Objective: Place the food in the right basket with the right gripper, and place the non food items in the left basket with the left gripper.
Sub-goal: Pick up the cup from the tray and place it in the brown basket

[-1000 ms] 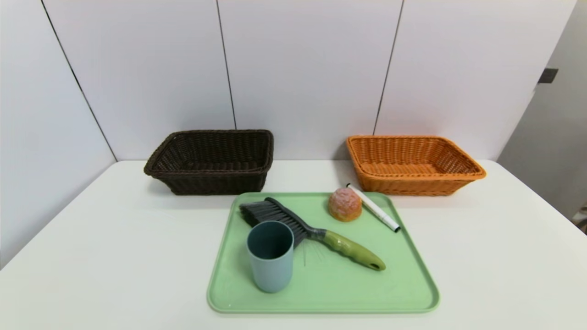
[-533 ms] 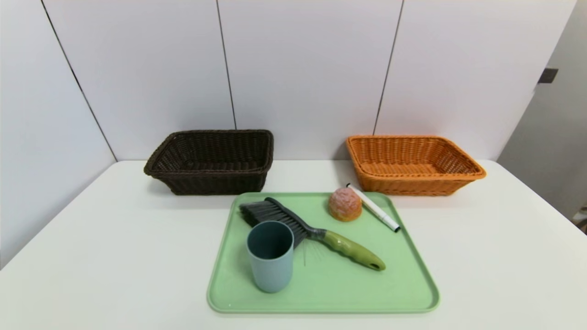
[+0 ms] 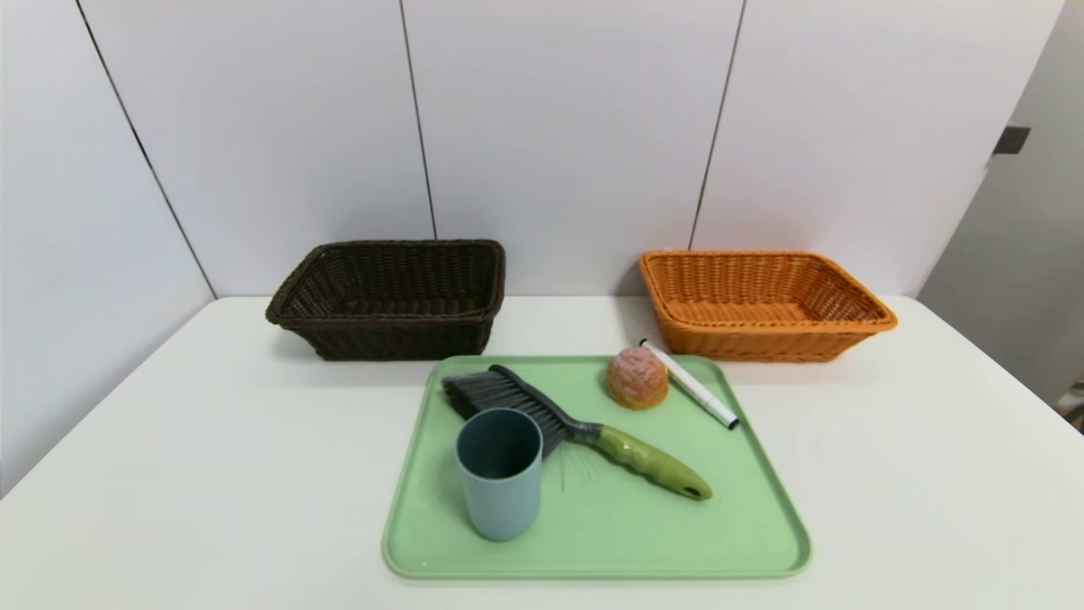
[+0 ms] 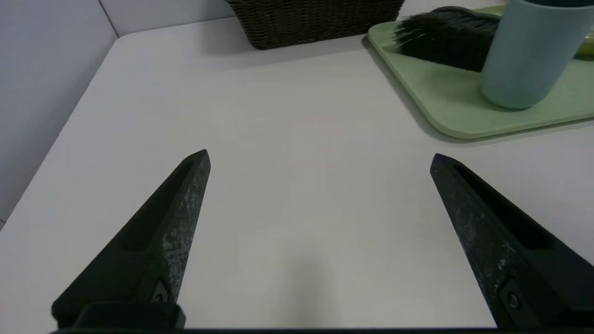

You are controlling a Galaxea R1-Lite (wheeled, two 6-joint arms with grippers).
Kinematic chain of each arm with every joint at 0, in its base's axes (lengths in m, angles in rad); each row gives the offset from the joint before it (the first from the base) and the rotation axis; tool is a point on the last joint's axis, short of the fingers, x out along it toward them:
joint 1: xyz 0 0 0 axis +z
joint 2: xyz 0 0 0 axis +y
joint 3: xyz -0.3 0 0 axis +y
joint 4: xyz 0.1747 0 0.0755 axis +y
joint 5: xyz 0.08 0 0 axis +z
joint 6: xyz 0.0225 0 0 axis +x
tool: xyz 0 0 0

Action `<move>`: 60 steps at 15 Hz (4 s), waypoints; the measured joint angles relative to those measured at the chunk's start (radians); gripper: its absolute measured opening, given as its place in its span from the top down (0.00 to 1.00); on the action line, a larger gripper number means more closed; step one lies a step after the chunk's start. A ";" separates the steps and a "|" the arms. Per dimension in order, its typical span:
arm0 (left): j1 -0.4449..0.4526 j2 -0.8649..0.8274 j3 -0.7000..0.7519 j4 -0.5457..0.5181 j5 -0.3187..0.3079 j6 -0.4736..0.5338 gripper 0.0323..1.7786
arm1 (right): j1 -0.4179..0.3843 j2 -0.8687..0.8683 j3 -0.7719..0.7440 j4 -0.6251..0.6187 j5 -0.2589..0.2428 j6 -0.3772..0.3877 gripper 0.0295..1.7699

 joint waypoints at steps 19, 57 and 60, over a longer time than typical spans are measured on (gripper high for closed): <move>-0.143 1.107 -0.381 -0.331 -0.492 0.149 0.05 | 0.199 0.866 -0.329 -0.075 0.201 -0.122 0.04; -0.502 1.733 -0.364 -0.992 -0.643 0.217 0.05 | 0.230 0.989 -0.351 -0.126 0.214 -0.108 0.04; -0.503 1.738 -0.361 -0.993 -0.642 0.216 0.11 | 0.230 0.988 -0.350 -0.126 0.214 -0.103 0.04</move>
